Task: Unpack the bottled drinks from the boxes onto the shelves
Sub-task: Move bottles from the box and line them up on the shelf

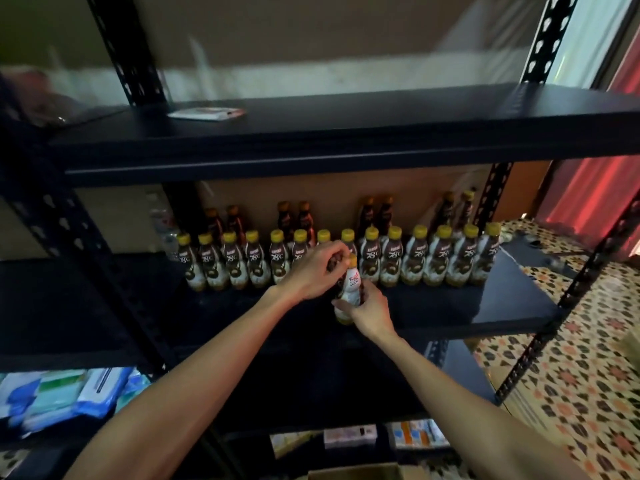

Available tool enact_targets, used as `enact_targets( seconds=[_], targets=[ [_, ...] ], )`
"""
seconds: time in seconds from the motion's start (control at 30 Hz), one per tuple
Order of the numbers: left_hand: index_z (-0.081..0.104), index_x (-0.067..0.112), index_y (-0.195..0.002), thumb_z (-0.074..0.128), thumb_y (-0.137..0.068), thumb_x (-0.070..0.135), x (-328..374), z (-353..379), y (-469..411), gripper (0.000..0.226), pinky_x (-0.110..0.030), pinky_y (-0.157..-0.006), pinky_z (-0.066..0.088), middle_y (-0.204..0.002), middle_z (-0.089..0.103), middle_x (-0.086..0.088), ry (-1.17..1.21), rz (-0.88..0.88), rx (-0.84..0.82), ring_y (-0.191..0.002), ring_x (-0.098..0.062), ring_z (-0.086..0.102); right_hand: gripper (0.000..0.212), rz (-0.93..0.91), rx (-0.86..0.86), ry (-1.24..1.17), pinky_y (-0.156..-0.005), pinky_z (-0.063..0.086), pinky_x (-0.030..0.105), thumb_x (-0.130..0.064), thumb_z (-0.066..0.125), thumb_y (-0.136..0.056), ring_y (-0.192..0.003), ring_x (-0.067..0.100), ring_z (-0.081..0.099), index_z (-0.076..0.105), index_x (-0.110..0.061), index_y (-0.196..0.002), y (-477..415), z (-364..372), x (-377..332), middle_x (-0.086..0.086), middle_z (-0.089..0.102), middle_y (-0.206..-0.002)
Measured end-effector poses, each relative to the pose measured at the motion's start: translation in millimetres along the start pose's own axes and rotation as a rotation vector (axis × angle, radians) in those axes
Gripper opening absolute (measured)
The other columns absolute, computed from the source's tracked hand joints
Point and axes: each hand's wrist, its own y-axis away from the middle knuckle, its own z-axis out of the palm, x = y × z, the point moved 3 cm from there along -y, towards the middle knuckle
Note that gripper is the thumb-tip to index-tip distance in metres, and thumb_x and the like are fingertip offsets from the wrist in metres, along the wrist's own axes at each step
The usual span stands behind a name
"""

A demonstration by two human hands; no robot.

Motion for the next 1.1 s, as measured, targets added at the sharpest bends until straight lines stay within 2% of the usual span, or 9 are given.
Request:
enact_targets(
  seconds=[0.2, 0.37, 0.47, 0.6, 0.73, 0.83, 0.9, 1.0, 1.1],
  targets=[
    [0.055, 0.029, -0.106, 0.049, -0.102, 0.032, -10, 8, -15, 0.008, -0.037, -0.088, 0.048, -0.106, 0.058, 0.009, -0.014, -0.015, -0.062, -0.099, -0.010, 0.053, 0.063, 0.043, -0.038, -0.029, -0.101, 0.049, 0.029, -0.030, 0.088, -0.077, -0.113, 0.009, 0.061, 0.056, -0.022, -0.130, -19, 5, 12, -0.010, 0.065, -0.118],
    [0.057, 0.027, -0.096, 0.051, -0.101, 0.030, -4, -1, -25, 0.008, -0.030, -0.085, 0.044, -0.103, 0.056, 0.007, -0.041, 0.003, -0.128, -0.097, -0.009, 0.053, 0.062, 0.023, -0.047, -0.028, -0.079, 0.044, 0.015, -0.034, 0.092, -0.070, -0.104, 0.004, 0.059, 0.053, -0.029, -0.118, -24, -4, -7, -0.012, 0.059, -0.114],
    [0.060, 0.031, -0.094, 0.054, -0.099, 0.037, -4, -6, -30, 0.010, -0.032, -0.089, 0.046, -0.103, 0.056, 0.011, -0.063, -0.005, -0.163, -0.100, -0.008, 0.053, 0.044, -0.067, 0.059, 0.023, -0.069, 0.040, 0.018, -0.037, 0.089, -0.072, -0.084, 0.008, 0.056, 0.058, -0.025, -0.102, -34, -12, -30, -0.002, 0.057, -0.100],
    [0.067, 0.026, -0.098, 0.055, -0.099, 0.037, -1, -8, -37, 0.016, -0.035, -0.091, 0.046, -0.106, 0.058, 0.009, -0.091, 0.005, -0.171, -0.103, -0.009, 0.052, 0.028, -0.073, 0.013, 0.140, -0.059, 0.038, 0.022, -0.025, 0.084, -0.079, -0.069, 0.012, 0.049, 0.059, -0.018, -0.087, -48, -20, -43, 0.000, 0.055, -0.077],
    [0.068, 0.026, -0.104, 0.055, -0.099, 0.036, 1, -8, -37, 0.017, -0.038, -0.095, 0.046, -0.111, 0.058, 0.007, -0.113, -0.014, -0.192, -0.107, -0.013, 0.052, 0.022, -0.065, -0.053, 0.181, -0.061, 0.042, 0.012, -0.019, 0.078, -0.083, -0.083, 0.014, 0.062, 0.067, -0.016, -0.101, -48, -28, -46, 0.006, 0.069, -0.092],
    [0.065, 0.030, -0.101, 0.056, -0.098, 0.037, 1, -8, -36, 0.012, -0.042, -0.096, 0.045, -0.110, 0.057, 0.007, -0.135, -0.033, -0.210, -0.111, -0.015, 0.050, 0.038, -0.103, -0.108, 0.174, -0.076, 0.041, 0.014, -0.013, 0.072, -0.087, -0.103, 0.010, 0.060, 0.064, -0.020, -0.123, -43, -34, -56, -0.006, 0.065, -0.107],
    [0.064, 0.033, -0.098, 0.056, -0.098, 0.037, 0, -9, -36, 0.009, -0.043, -0.096, 0.046, -0.108, 0.056, 0.008, -0.137, -0.054, -0.213, -0.110, -0.014, 0.050, 0.044, -0.115, -0.115, 0.179, -0.076, 0.038, 0.014, -0.015, 0.076, -0.086, -0.101, 0.006, 0.055, 0.062, -0.019, -0.128, -40, -33, -61, -0.010, 0.060, -0.107],
    [0.063, 0.037, -0.095, 0.055, -0.098, 0.037, 2, -10, -36, 0.007, -0.045, -0.095, 0.046, -0.106, 0.055, 0.010, -0.158, -0.066, -0.221, -0.109, -0.013, 0.050, 0.042, -0.100, -0.081, 0.218, -0.062, 0.039, 0.009, -0.022, 0.083, -0.082, -0.089, 0.010, 0.055, 0.065, -0.016, -0.119, -42, -32, -62, -0.009, 0.059, -0.091],
    [0.062, 0.037, -0.098, 0.055, -0.099, 0.038, 5, -10, -36, 0.007, -0.044, -0.095, 0.047, -0.106, 0.054, 0.009, -0.173, -0.078, -0.237, -0.109, -0.014, 0.050, 0.038, -0.079, -0.111, 0.216, -0.065, 0.040, 0.009, -0.012, 0.074, -0.086, -0.095, 0.015, 0.061, 0.062, -0.019, -0.121, -42, -33, -65, -0.009, 0.062, -0.093]
  ],
)
